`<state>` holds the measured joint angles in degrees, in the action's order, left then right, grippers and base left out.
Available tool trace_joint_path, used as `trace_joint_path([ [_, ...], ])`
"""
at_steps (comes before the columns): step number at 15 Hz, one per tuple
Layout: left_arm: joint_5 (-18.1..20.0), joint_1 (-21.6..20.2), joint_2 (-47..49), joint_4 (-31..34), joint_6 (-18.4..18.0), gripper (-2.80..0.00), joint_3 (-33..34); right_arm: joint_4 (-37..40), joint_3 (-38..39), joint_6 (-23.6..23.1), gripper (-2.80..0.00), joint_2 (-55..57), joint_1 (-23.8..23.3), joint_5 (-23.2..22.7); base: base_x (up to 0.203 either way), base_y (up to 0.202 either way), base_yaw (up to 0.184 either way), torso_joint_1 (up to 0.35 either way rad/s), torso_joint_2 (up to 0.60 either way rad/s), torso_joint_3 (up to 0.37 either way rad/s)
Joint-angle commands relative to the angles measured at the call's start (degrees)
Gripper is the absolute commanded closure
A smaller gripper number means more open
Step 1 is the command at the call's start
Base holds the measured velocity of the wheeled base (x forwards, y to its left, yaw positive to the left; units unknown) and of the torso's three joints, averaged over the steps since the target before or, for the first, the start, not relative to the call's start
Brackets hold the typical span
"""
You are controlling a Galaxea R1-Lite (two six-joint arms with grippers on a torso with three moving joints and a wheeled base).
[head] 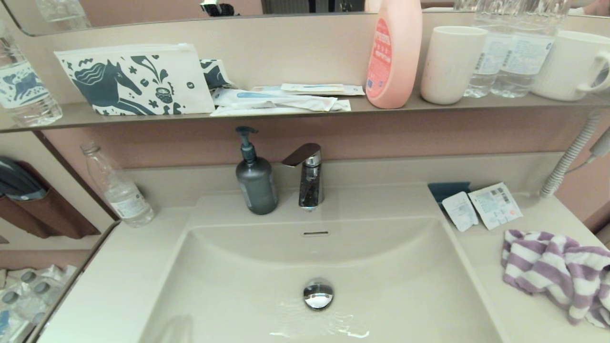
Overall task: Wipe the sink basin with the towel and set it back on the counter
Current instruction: Pick up the cloth
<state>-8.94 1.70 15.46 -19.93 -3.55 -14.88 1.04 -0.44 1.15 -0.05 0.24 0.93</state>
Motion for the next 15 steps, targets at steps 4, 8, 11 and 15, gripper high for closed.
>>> trace_joint_path([
  [4,8.6,-1.3,-15.4,15.3,0.0,0.0,6.0,0.0,0.0,0.0,0.0,0.0,0.0,0.0,0.0,0.0,0.0,0.0,0.0,0.0],
  [8,9.9,-1.4,-15.5,16.1,0.0,0.0,11.7,0.0,0.0,0.0,0.0,0.0,0.1,0.0,0.0,0.0,0.0,0.0,0.0,0.0],
  [11,9.7,-1.4,-15.5,16.7,0.3,0.0,14.9,0.0,0.0,0.0,0.0,0.0,0.0,0.0,0.0,0.0,0.0,0.0,0.0,0.0],
  [15,9.6,-1.4,-15.5,20.0,0.5,0.0,14.9,0.0,0.1,-0.4,0.0,0.0,0.0,0.0,0.0,0.0,0.0,0.0,0.0,0.0],
])
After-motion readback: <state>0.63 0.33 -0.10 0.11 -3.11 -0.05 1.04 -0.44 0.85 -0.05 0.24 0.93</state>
